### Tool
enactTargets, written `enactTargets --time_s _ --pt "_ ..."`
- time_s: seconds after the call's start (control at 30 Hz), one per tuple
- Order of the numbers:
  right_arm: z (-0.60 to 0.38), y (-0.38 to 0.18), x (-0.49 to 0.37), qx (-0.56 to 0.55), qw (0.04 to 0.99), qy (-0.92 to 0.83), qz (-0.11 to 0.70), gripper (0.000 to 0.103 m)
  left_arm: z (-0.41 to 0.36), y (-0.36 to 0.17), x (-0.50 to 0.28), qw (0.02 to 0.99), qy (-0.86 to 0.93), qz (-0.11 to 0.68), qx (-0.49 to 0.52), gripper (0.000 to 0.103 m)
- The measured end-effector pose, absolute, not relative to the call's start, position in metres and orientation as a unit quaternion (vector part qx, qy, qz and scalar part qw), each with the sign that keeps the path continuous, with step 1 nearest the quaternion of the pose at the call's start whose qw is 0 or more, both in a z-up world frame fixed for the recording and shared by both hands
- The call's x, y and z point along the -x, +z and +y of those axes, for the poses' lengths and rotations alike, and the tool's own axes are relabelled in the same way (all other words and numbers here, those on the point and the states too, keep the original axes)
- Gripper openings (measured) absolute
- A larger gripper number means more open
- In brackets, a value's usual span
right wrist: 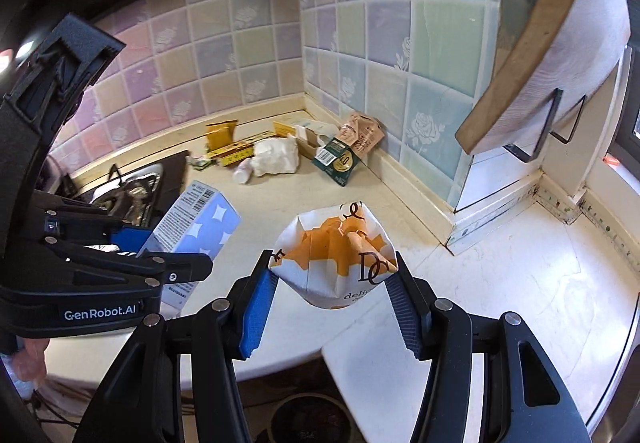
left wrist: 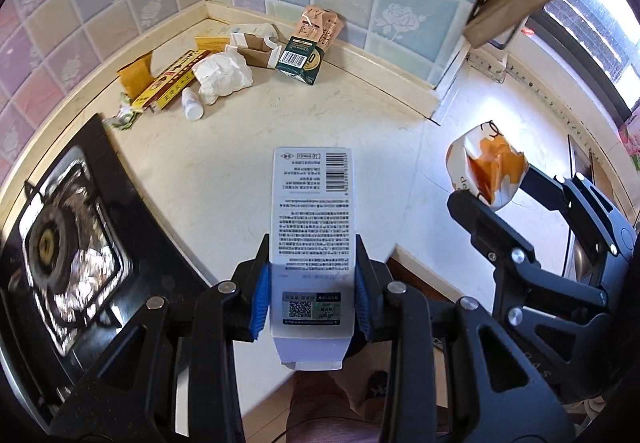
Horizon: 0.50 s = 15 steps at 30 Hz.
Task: Collect trash
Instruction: 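Carry the paper cup and white box down toward the floor bin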
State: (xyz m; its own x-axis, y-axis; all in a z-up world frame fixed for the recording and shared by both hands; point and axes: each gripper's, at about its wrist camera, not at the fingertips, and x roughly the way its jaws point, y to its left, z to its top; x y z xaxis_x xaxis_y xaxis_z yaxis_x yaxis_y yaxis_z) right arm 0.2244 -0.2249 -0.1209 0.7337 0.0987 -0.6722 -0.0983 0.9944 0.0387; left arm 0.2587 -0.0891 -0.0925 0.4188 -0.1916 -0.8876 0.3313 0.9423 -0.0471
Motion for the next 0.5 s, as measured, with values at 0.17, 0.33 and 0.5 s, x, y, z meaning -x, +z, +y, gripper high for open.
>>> enactTargets --time_s 0.17,0.33,0.5 --pt "-0.228 -0.111 -0.165 0.014 0.931 0.080 0.355 0.054 -0.094 -0.085 -0.198 0.859 -0.129 0.493 -0.048 0.032" --pt "-0.229 -0.114 -0.111 0.016 0.927 0.105 0.359 0.054 -0.099 -0.092 -0.140 0.868 -0.107 0.485 -0.026 0.032" --pt "-0.230 -0.136 -0.063 0.015 0.920 0.122 0.372 0.054 -0.104 -0.112 -0.089 0.874 -0.087 0.478 -0.015 0.032"
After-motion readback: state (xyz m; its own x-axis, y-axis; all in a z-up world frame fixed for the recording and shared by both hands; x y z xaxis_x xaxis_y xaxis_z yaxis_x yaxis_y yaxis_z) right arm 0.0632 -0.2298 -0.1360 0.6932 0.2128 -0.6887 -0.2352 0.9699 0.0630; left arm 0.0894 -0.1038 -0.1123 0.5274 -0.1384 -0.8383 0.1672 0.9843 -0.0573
